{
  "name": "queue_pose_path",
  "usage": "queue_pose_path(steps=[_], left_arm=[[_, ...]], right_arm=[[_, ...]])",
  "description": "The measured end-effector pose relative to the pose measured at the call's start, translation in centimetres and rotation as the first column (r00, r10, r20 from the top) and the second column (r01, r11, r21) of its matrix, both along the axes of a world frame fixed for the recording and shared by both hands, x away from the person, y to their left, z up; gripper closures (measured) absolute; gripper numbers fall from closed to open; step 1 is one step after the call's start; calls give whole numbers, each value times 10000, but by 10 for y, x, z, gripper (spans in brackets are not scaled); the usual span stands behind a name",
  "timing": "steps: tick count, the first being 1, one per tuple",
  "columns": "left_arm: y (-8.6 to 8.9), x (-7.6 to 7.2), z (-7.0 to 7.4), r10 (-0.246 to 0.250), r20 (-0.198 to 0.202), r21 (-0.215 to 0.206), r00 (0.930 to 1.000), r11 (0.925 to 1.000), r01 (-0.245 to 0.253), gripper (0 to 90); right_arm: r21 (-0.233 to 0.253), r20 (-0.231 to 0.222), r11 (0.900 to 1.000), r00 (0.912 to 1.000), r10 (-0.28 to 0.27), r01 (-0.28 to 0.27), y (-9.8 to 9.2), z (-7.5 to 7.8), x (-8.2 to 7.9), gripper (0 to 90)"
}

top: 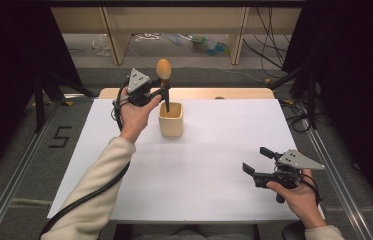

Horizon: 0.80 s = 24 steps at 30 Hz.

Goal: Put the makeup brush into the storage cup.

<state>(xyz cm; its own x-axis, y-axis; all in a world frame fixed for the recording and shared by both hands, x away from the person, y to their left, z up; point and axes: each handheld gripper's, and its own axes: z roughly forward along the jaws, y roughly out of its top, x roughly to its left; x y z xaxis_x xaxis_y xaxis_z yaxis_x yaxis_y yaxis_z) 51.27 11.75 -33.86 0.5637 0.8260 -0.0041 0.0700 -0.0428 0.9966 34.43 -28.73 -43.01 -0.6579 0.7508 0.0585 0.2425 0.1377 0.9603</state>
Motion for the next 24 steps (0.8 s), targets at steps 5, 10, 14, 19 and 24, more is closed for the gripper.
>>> queue_pose_path(steps=[5, 10, 14, 19, 24], left_arm=[[-1, 1, -1, 5, 57, 7, 10000, 10000, -5, 624], [-1, 3, -3, 38, 103, 24, 9999, 10000, -38, 624], [-1, 4, -4, 44, 134, 35, 9999, 10000, -45, 624], [-2, 6, -5, 74, 169, 9, 9998, 10000, -74, 624], [-4, 7, -6, 38, 207, 0, 9998, 10000, -38, 624]], right_arm=[[5, -2, 10000, 10000, 5, -5, 0, 0, 0, 141], [6, 4, 10000, 10000, 12, -12, 0, 0, 0, 141], [5, 7, 10000, 10000, 7, -7, 0, 0, 0, 141], [-1, 11, 10000, 10000, 3, -3, 0, 0, 0, 141], [6, 15, 10000, 10000, -15, 15, 0, 0, 0, 141]])
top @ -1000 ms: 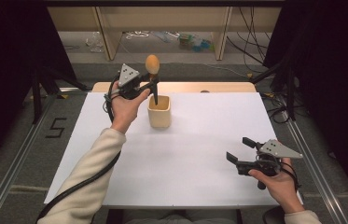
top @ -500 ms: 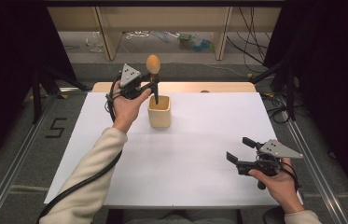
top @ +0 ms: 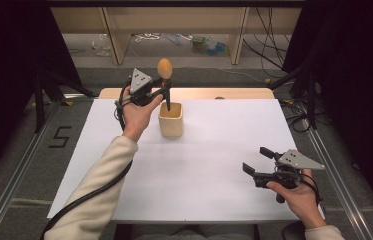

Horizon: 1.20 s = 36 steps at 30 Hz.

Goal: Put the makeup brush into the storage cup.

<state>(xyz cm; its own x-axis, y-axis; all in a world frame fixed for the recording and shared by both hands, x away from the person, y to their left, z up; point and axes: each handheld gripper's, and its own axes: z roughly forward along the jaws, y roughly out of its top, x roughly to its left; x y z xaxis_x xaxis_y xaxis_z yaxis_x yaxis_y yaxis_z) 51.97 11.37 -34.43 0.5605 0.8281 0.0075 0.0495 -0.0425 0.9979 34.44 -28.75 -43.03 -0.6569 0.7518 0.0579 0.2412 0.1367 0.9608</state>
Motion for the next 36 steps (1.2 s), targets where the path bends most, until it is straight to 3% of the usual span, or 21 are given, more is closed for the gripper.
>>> queue_pose_path(steps=[36], left_arm=[[-8, 4, -10, -53, 137, -73, 9999, 10000, 54, 623]], right_arm=[[-42, 35, 10000, 10000, 26, -26, 0, 0, 0, 141]])
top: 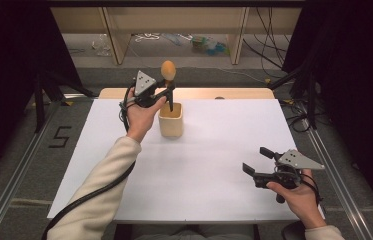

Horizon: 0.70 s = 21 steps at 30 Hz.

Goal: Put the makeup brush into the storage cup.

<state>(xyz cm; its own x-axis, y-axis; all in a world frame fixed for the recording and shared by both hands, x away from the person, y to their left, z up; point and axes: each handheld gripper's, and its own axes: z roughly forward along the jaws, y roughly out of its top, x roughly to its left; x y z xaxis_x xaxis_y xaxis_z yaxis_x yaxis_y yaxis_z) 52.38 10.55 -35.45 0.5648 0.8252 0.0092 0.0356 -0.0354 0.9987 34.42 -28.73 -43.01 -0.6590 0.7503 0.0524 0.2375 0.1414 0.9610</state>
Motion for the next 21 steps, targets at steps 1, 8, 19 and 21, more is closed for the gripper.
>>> queue_pose_path(steps=[1, 8, 19, 21], left_arm=[[0, 0, 0, 2, -5, -16, 10000, 10000, -2, 623], [0, 1, -2, 23, -10, 9, 10000, 10000, -23, 623], [0, 3, -6, 48, -61, 123, 10000, 9999, -47, 623], [0, 4, -7, 57, -63, 145, 10000, 9999, -56, 623]], right_arm=[[8, -12, 10000, 10000, 7, -7, 0, 0, 0, 141], [-4, -29, 10000, 10000, 17, -17, 0, 0, 0, 141], [18, 4, 10000, 10000, 28, -28, 0, 0, 0, 141], [6, -25, 10000, 10000, 9, -9, 0, 0, 0, 141]])
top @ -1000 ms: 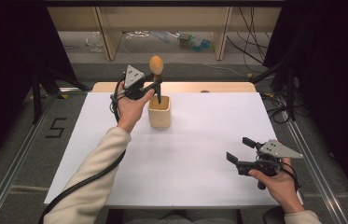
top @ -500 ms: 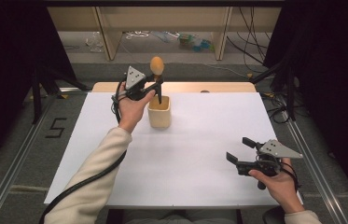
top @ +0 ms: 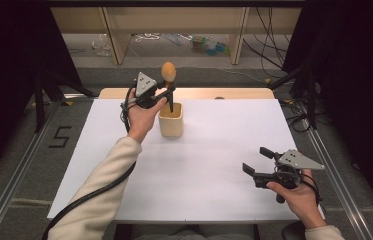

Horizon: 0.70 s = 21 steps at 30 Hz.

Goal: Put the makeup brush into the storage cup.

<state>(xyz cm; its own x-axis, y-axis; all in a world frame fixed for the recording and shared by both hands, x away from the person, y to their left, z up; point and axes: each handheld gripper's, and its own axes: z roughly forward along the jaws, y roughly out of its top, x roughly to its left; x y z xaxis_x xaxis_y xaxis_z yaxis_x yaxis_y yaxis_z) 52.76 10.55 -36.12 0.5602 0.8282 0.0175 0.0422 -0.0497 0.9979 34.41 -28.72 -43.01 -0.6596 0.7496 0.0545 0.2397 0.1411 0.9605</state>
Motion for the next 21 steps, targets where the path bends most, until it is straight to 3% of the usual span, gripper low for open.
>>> queue_pose_path(steps=[21], left_arm=[[0, 2, -6, 39, -132, 150, 9999, 9999, -37, 623]], right_arm=[[0, -2, 10000, 10000, -7, 7, 0, 0, 0, 141]])
